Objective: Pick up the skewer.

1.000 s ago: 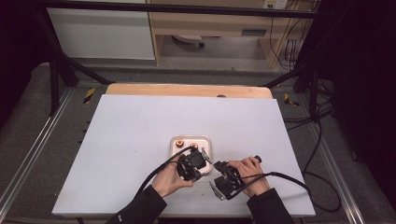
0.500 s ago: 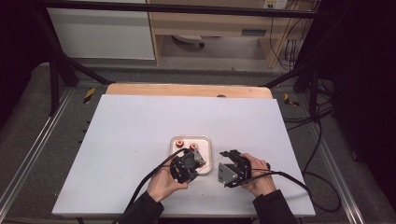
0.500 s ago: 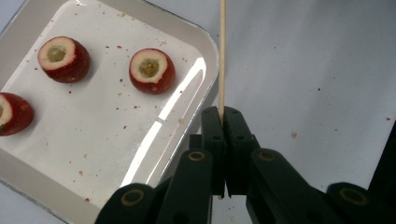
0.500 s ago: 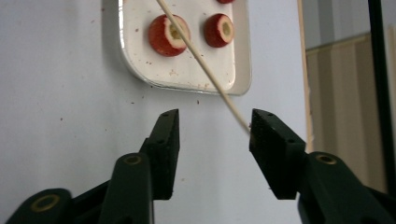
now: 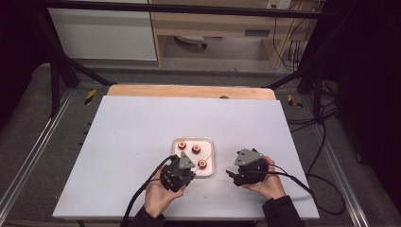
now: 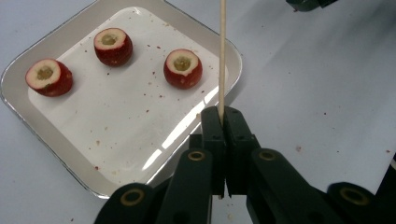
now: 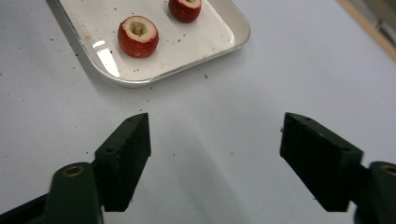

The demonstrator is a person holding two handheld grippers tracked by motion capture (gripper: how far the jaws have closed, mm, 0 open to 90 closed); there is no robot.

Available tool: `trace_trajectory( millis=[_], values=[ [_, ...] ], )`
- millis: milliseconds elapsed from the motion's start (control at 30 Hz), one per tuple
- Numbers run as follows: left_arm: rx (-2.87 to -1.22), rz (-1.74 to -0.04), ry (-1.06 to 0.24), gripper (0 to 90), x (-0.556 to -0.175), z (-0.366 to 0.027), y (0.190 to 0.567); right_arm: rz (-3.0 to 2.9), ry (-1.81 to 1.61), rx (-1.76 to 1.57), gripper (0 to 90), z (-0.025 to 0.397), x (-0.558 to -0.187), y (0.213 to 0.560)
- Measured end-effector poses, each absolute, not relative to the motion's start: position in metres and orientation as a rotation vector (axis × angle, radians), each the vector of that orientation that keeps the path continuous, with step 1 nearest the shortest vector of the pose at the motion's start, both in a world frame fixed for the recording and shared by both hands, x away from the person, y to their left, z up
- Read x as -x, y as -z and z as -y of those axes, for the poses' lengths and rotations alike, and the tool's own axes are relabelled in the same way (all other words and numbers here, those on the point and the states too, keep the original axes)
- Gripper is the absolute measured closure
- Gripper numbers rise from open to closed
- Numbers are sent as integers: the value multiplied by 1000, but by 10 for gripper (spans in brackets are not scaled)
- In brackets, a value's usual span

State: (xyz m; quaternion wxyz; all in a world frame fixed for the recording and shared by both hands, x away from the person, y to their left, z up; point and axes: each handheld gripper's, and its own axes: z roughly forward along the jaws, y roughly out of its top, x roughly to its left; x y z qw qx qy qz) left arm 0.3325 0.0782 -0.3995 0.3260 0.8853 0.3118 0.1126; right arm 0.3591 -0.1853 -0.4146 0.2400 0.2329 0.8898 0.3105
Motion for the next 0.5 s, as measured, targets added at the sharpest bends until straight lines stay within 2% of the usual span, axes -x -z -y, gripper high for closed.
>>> trace_trajectory(
  millis=[100, 167, 300, 500],
  values=[
    [-2259, -853, -312, 885, -327, -87, 405, -2457, -874, -707, 181, 186, -361, 415],
    [-2211, -872, -314, 885, -323, -92, 409, -2468, -929, -794, 118, 187, -365, 414],
    [-2138, -896, -339, 885, -316, -99, 416, -2482, -962, -869, 72, 187, -369, 414],
    [-2048, -927, -349, 884, -310, -114, 421, -2517, -1030, -944, 36, 185, -374, 410]
  ],
)
